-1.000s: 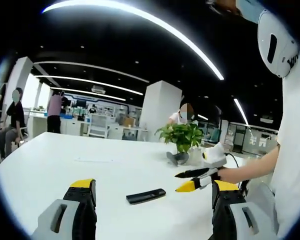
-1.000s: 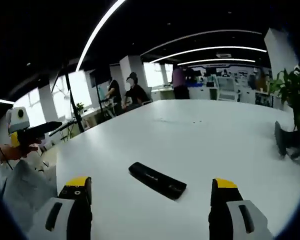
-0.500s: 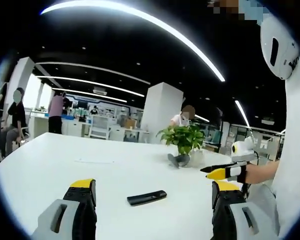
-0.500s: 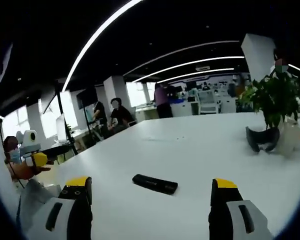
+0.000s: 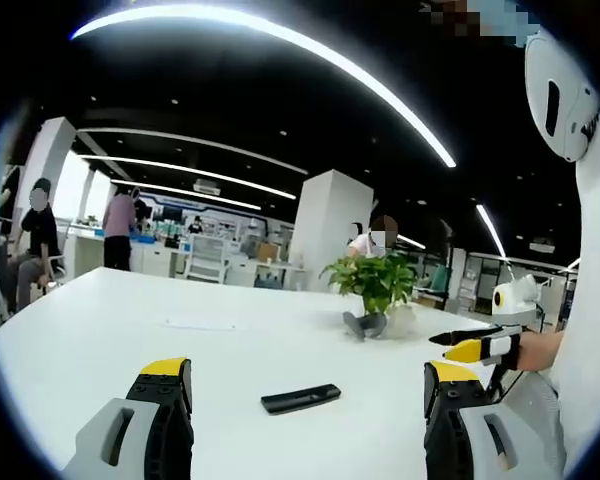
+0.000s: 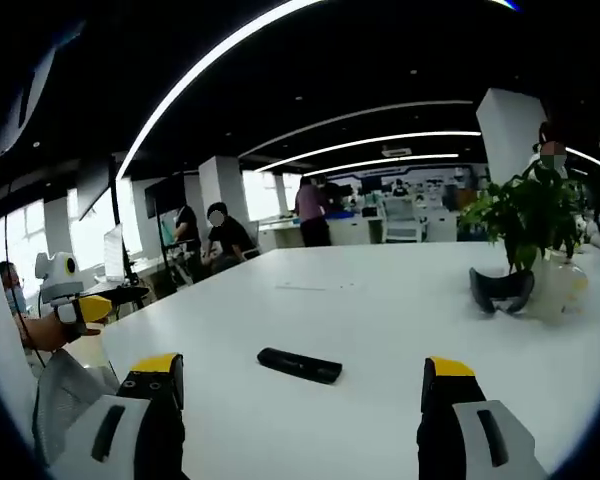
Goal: Press the specified remote control buttons in sequence, fully releasing each button before pressing the next.
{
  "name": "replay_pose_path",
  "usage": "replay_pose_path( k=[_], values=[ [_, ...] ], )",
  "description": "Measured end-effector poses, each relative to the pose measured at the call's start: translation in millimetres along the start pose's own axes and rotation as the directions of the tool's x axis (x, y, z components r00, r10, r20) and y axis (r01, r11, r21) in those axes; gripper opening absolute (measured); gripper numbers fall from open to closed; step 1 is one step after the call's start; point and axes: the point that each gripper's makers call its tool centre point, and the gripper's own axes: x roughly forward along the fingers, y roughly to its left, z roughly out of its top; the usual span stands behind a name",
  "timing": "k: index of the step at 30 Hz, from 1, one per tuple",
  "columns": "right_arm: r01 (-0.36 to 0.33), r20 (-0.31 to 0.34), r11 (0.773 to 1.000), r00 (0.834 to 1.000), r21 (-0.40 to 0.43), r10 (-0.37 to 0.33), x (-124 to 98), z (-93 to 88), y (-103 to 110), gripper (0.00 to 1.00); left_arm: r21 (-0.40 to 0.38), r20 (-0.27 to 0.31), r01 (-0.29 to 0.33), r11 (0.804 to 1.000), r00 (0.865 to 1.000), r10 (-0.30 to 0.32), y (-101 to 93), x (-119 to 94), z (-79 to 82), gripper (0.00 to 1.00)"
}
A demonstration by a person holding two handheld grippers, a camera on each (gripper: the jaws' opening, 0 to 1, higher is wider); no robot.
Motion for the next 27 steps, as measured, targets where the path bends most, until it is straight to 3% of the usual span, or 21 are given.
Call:
replay_pose_path(
  k=[8,17,27],
  values=[
    [0.014,0.103,1.0,0.995,0.016,-0.015,-13,16.5,-1,0.99,0.007,0.01,-0.016,1.0,1.0,0.016,-2.6,-1,4.2,1.0],
    [0.037,0.085,0.997,0.995,0.069,-0.043,-16,13.8,-5,0.99,0.022,0.022,-0.02,1.0,1.0,0.019,-5.4,2,7.5,1.0],
    [0.034,0.085,0.997,0.996,0.073,-0.04,-18,17.5,-4,0.99,0.027,0.016,-0.025,0.999,1.0,0.024,0.1,-3,6.4,1.0]
  ],
)
